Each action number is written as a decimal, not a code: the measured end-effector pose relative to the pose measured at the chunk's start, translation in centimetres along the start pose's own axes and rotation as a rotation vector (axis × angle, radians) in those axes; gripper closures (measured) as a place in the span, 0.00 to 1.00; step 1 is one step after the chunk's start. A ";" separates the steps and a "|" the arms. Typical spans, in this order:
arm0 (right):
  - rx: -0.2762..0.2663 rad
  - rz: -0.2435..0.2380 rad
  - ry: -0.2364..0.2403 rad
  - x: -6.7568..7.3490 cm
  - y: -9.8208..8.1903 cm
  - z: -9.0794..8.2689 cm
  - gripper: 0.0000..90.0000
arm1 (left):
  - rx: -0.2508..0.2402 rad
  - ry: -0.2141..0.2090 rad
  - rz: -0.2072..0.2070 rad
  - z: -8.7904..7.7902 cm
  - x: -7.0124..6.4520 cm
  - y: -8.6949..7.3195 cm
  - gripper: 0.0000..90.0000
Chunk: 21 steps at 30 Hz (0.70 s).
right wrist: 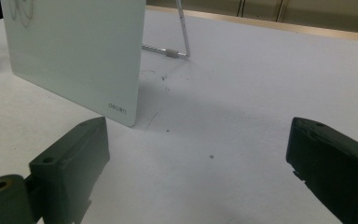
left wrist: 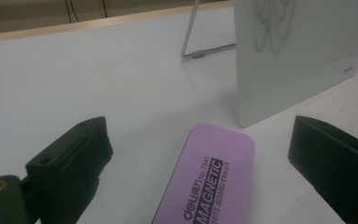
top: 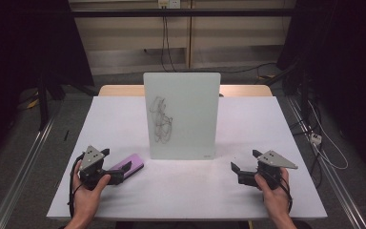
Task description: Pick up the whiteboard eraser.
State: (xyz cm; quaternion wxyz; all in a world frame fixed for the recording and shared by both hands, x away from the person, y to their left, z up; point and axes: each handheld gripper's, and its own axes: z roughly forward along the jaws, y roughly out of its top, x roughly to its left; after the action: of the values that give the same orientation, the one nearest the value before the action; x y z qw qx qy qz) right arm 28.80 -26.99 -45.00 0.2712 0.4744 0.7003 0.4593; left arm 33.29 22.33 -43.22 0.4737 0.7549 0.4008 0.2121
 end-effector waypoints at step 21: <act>0.012 0.005 0.010 -0.1 -0.1 0.1 0.07 | 0.073 -0.082 0.020 0.4 -0.1 0.8 0.09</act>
State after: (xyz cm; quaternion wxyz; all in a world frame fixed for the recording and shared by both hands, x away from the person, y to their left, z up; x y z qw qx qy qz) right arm 28.91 -27.09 -45.14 0.2637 0.4755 0.7031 0.4583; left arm 33.86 21.80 -42.66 0.4596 0.7839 0.3810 0.1708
